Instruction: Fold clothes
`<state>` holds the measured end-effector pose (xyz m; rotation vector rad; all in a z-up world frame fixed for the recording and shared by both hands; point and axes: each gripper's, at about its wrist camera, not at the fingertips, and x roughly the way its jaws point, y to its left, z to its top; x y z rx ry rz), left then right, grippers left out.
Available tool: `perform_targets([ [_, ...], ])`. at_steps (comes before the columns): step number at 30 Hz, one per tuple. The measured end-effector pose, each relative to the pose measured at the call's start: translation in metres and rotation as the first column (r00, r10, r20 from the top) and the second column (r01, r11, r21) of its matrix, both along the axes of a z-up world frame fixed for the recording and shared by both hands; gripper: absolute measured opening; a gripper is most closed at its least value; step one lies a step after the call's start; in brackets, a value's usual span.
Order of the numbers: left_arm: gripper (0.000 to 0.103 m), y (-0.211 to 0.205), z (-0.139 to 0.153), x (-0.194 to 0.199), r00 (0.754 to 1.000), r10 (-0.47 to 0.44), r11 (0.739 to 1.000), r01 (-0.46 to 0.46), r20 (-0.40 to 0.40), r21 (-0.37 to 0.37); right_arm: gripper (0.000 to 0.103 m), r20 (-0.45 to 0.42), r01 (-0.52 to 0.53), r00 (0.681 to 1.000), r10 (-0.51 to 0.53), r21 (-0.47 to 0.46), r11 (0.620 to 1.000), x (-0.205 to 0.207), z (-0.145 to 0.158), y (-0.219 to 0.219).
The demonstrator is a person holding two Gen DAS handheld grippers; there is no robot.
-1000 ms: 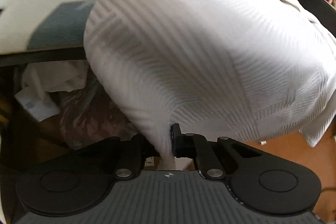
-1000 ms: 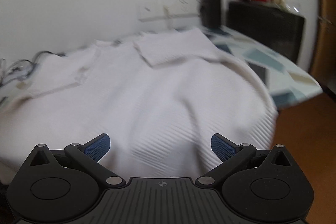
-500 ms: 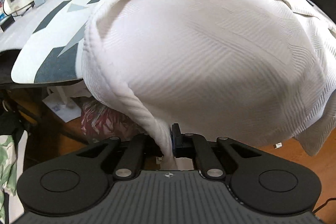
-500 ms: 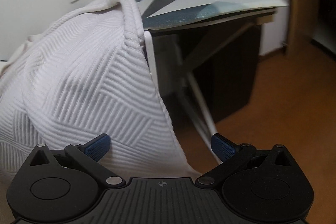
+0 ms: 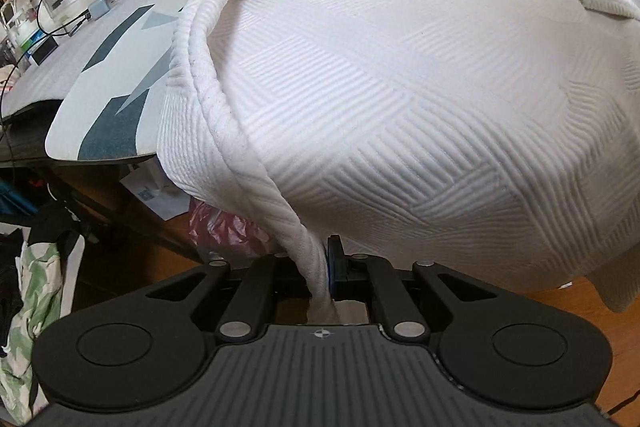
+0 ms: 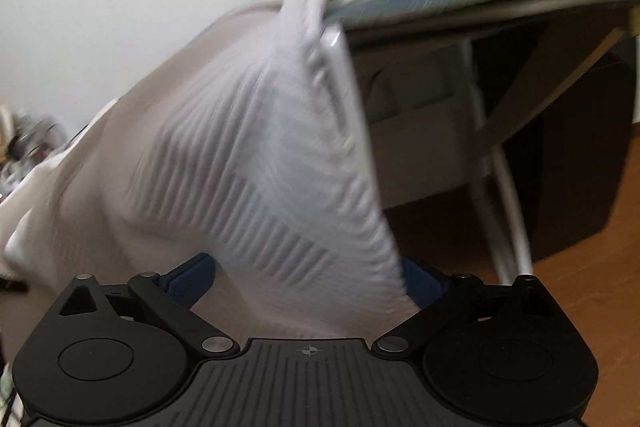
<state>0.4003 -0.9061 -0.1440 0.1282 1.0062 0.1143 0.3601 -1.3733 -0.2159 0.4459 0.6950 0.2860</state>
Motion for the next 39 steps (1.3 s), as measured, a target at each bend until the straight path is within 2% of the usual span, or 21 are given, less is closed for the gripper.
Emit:
perform_targets([
  [1,0.007,-0.001,-0.001,0.0,1.0,0.0,1.0,0.0,0.0,0.004,0.088,-0.004,-0.035,0.999,0.035,0.012,0.999,0.0,-0.003,0.003],
  [3,0.007,-0.002,-0.001,0.001,1.0,-0.001,1.0,0.001,0.0,0.013,0.062,-0.011,-0.116,0.993,0.116,0.041,0.992,-0.002,-0.006,0.008],
  [4,0.007,-0.002,-0.001,0.001,1.0,-0.001,1.0,0.001,0.0,0.016,0.057,-0.015,-0.161,0.987,0.162,0.058,0.985,-0.002,-0.006,0.012],
  [5,0.007,-0.002,-0.001,0.0,1.0,-0.001,1.0,0.001,0.0,0.017,0.055,-0.016,-0.193,0.981,0.195,0.073,0.978,-0.003,-0.006,0.015],
  [6,0.007,-0.002,-0.001,-0.001,1.0,-0.002,1.0,0.002,0.0,0.018,0.057,-0.015,-0.215,0.976,0.217,0.089,0.973,-0.004,-0.005,0.017],
  [7,0.007,-0.001,-0.002,-0.002,1.0,-0.001,1.0,0.001,-0.001,0.018,0.062,-0.02,-0.224,0.974,0.227,0.101,0.969,-0.005,-0.006,0.02],
  [8,0.007,0.0,-0.001,-0.003,1.0,-0.002,1.0,0.002,0.001,0.016,0.07,-0.034,-0.22,0.974,0.224,0.103,0.97,-0.006,-0.007,0.023],
  [9,0.007,0.001,-0.001,-0.004,1.0,-0.002,1.0,0.002,0.004,0.013,0.065,-0.05,-0.216,0.974,0.222,0.105,0.971,-0.006,-0.009,0.025],
  [10,0.006,0.002,-0.001,-0.006,1.0,-0.003,1.0,0.003,0.006,0.011,0.055,-0.073,-0.22,0.971,0.229,0.109,0.969,-0.007,-0.01,0.027],
  [11,0.006,0.004,0.001,-0.008,1.0,-0.001,1.0,0.001,0.015,0.009,0.024,-0.101,-0.23,0.965,0.241,0.113,0.967,-0.007,-0.009,0.03],
  [12,0.005,0.007,0.006,-0.011,0.999,0.008,1.0,-0.008,0.033,0.0,0.008,-0.111,-0.225,0.965,0.239,0.123,0.967,-0.01,-0.003,0.03],
  [14,0.005,0.016,0.017,-0.02,0.996,0.043,0.999,-0.04,0.08,-0.032,0.007,-0.12,-0.206,0.967,0.224,0.148,0.967,-0.016,0.013,0.027],
  [17,0.005,0.038,0.044,-0.038,0.978,0.123,0.988,-0.106,0.167,-0.108,0.006,-0.066,-0.141,0.986,0.155,0.184,0.973,-0.033,0.057,0.011],
  [20,0.005,0.065,0.07,-0.052,0.95,0.21,0.965,-0.163,0.232,-0.208,0.006,-0.016,-0.01,1.0,0.014,0.232,0.973,-0.058,0.098,-0.015],
  [23,0.004,0.09,0.093,-0.062,0.918,0.277,0.934,-0.188,0.285,-0.303,0.006,0.05,0.115,0.99,-0.133,0.276,0.954,-0.068,0.138,-0.029],
  [26,0.004,0.108,0.114,-0.067,0.892,0.297,0.912,-0.16,0.34,-0.378,0.006,0.119,0.197,0.961,-0.248,0.33,0.923,-0.071,0.171,-0.045],
  [30,0.004,0.123,0.135,-0.059,0.872,0.293,0.881,-0.086,0.393,-0.465,0.006,0.181,0.236,0.931,-0.316,0.362,0.902,-0.06,0.201,-0.045],
  [39,0.004,0.147,0.157,-0.008,0.855,0.255,0.828,0.049,0.452,-0.558,0.006,0.157,0.357,0.897,-0.412,0.291,0.888,-0.012,0.234,-0.011],
])
